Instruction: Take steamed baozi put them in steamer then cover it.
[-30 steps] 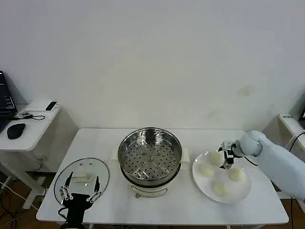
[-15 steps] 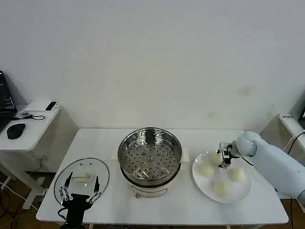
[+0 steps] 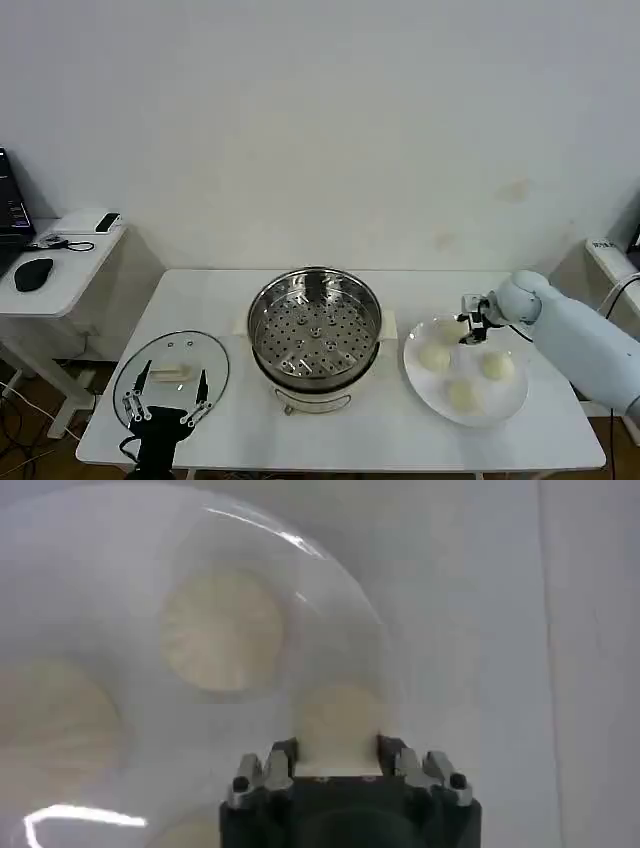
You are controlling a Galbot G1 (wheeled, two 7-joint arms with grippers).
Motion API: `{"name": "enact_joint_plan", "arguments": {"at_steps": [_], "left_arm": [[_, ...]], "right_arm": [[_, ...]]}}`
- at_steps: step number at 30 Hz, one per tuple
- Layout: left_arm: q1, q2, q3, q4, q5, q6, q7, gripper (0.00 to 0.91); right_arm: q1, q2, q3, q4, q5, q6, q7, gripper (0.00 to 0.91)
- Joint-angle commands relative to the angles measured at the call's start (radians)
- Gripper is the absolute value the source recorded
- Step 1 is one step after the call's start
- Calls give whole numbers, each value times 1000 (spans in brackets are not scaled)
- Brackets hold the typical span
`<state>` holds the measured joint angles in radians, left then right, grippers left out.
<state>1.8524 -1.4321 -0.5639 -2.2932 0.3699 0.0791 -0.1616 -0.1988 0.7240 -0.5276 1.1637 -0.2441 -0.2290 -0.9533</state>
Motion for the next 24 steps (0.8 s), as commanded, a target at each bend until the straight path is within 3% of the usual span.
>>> {"name": "enact_joint_plan", "arguments": {"at_steps": [1,4,5,8,13,19,24], "left_arm": [[2,-1,2,3,0,0,0,907],[0,-1,4,6,-5,0,-1,907],[0,-1,4,7,-6,-1,-1,907],[-1,1,5,8,-9,-1,-1,907],[-2,1,5,7,-10,-2,-2,907],[-8,10,0,16,-30,4,-3,907],[-15,30,0,25,-91,27,7,907]], "right_arm": [[198,-90,-120,84,92,44,-24,544],[291,-93,-181,91,135,54,-28,544],[397,-90,-254,101,181,57,-31,544],[505,-64,-327,118,263,65,-30,544],[704,32,-477,144,376,66,-17,544],[791,158,-577,184,456,85,9,544],[809,236,-635,193,463,135,12,544]]}}
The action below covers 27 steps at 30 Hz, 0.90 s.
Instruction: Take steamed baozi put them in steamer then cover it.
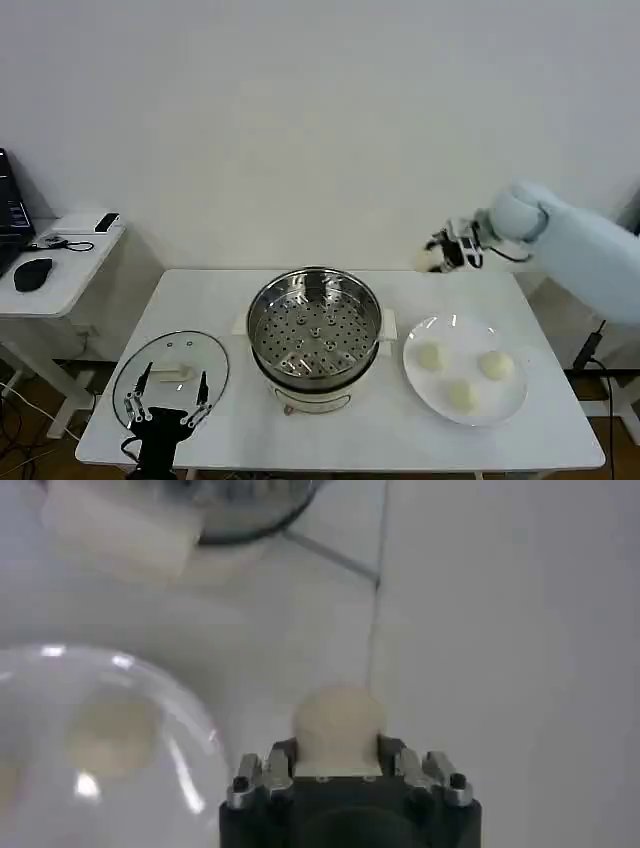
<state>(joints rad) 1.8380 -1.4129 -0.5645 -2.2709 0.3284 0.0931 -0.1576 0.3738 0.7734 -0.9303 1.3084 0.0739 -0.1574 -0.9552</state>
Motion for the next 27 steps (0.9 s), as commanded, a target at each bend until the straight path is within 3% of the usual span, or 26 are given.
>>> {"name": "enact_joint_plan", "arguments": {"at_steps": [1,9,13,20,24,27], "left_arm": [[-1,16,1,5,-51,15,4,907],[2,26,-23,2,-59,17,8,907],[3,43,-68,-17,-162,52,26,907],[10,85,-97,-27,-423,94,2,907],[16,82,-98,-27,-397,88,-1,907],[19,76,-97,-31,-383,87,0,907]], "right_arm": [[243,226,-254,41,147,86,13,544],[209,379,-340,-10,120,228,7,544],[183,418,-352,-32,85,278,7,544],[144,480,-360,-140,-17,385,14,544],[107,504,-352,-194,-128,452,31,544],[84,520,-346,-240,-149,489,49,544]]}}
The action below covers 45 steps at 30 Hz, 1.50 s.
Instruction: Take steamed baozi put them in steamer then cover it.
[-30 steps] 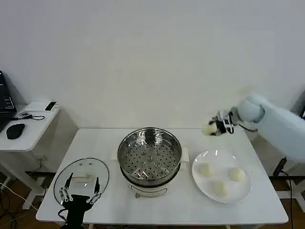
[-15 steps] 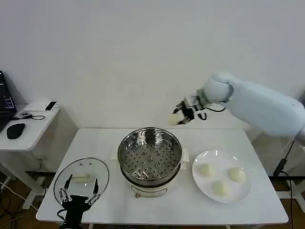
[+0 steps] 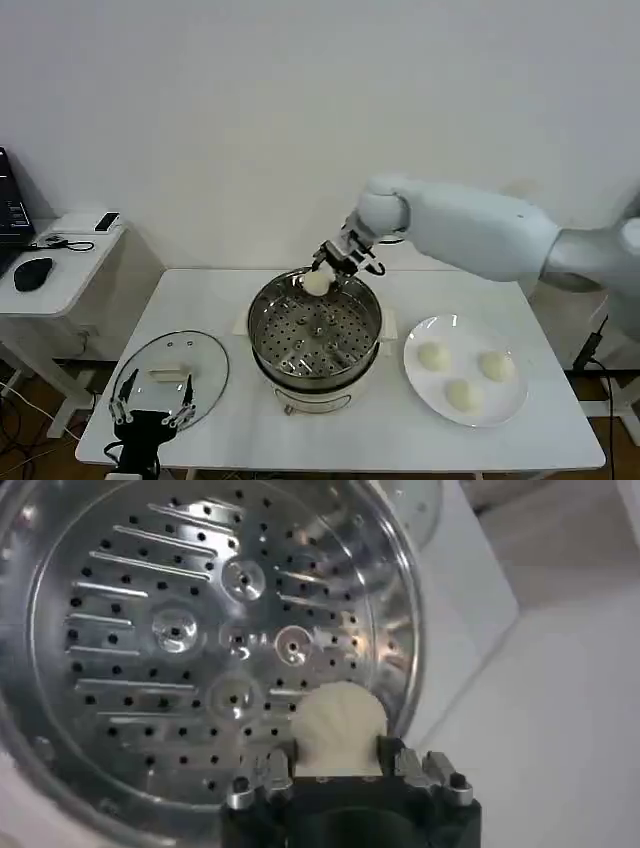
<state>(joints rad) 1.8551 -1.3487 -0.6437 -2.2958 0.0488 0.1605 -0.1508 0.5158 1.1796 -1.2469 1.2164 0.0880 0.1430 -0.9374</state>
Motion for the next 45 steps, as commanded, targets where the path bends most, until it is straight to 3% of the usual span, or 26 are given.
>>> {"name": "enact_joint_plan", "arguments": {"at_steps": [1,15,19,20,24,31,35,37,39,40,45], "left_arm": [[3,12,-17,-7,-100,19,-7,907],[8,12,-33,-24,-80,19,-6,907],[18,9,-31,-33,-56,12,-6,907],[19,9,-31,-36,-54,12,-7,907],[19,7,-30,-41,-53,14,-7,907],[33,12,-31,-62,-59,16,-9,907],[36,32,-29,-78,-98,25,-9,907],[32,45,-29,-80,-117,26,-9,907],[27,60,-29,-78,-114,17,-14,907],[25,65,-29,-77,-112,13,-15,907],[-18,112,-32,-40,-207,15,-32,907]], "right_arm": [[-61,117,-28,-155,-164,196,32,544],[-106,134,-23,-197,-238,265,70,564],[-102,137,-17,-196,-240,275,82,725],[-97,136,-16,-191,-240,280,88,897],[-61,113,-23,-139,-211,259,82,907],[58,-2,-49,50,-56,148,57,907],[153,-143,-80,179,66,28,57,907],[184,-204,-91,227,92,-27,81,907],[212,-295,-108,300,95,-147,97,907],[221,-301,-114,314,94,-171,99,907],[240,-524,-175,409,63,-276,92,907]]}}
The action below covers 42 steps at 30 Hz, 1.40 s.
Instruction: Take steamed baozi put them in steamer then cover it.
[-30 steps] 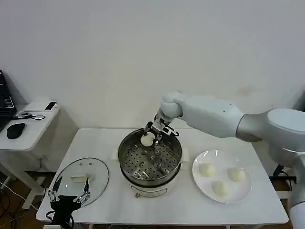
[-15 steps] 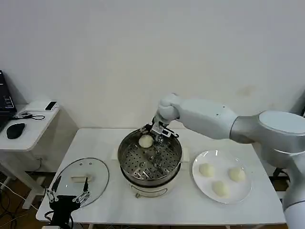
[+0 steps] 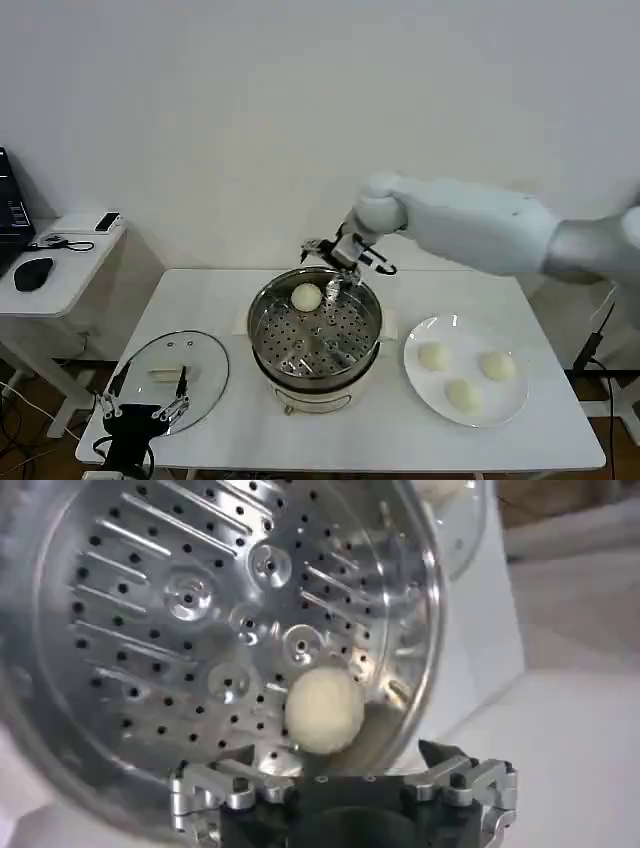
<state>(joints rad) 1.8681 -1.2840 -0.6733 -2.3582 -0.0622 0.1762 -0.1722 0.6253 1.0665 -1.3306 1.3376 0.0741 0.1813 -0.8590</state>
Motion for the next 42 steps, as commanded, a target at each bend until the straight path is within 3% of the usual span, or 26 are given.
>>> {"name": "enact_joint_plan", "arguments": {"at_steps": [1,4,9,13,18,22,33,42], "left_arm": [[-43,50,-3,27,-117,6,-18,907],[-86,50,-11,50,-173,20,-30,907],[-112,52,-1,66,-155,19,-23,907],[-123,59,-1,70,-142,17,-17,907],[-131,62,-8,74,-137,19,-15,907],[-143,53,-6,75,-118,28,-12,907],[-136,38,-1,77,-83,29,-3,907],[-122,38,-19,75,-81,26,3,907]], "right_arm": [[128,-441,-98,295,73,-335,15,907],[115,-549,-146,337,58,-393,8,907],[56,-637,-161,375,41,-447,7,907],[-162,-669,-8,353,-10,-482,19,907],[-385,-651,166,299,-24,-527,47,907],[-484,-621,238,267,-4,-573,67,907],[-554,-492,264,159,71,-663,87,907],[-586,-407,292,98,79,-652,85,907]]}}
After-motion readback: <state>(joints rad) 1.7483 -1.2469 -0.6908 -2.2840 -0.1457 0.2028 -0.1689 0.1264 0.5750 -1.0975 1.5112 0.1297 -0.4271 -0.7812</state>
